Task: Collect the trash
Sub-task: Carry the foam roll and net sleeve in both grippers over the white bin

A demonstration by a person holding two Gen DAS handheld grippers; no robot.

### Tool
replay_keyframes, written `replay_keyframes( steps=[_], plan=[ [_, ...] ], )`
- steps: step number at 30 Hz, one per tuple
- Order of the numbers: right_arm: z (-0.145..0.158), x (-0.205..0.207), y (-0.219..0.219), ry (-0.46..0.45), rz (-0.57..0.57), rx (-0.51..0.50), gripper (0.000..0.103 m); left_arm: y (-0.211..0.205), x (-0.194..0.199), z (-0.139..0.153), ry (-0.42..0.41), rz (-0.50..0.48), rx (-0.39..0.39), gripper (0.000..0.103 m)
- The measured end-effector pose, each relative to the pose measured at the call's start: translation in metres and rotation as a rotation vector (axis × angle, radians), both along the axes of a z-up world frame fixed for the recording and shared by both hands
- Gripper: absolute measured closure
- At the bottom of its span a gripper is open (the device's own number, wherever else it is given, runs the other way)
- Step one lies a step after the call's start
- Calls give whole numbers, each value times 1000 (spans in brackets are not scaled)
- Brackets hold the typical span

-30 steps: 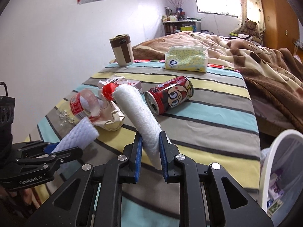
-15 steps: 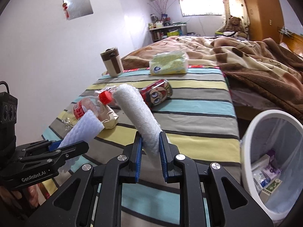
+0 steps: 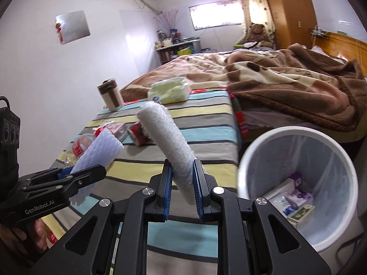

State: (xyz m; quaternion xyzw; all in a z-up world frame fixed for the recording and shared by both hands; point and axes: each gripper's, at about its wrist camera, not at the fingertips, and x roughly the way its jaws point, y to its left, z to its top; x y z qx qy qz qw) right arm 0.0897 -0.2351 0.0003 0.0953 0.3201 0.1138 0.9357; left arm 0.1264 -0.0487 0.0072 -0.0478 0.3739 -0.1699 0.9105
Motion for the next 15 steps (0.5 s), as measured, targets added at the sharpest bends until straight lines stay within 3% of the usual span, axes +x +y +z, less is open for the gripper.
replay_keyframes(
  steps=[15],
  plan=[
    [6, -11, -58, -8, -182, -3, 85, -81, 17, 14, -26, -147, -5, 71]
  ],
)
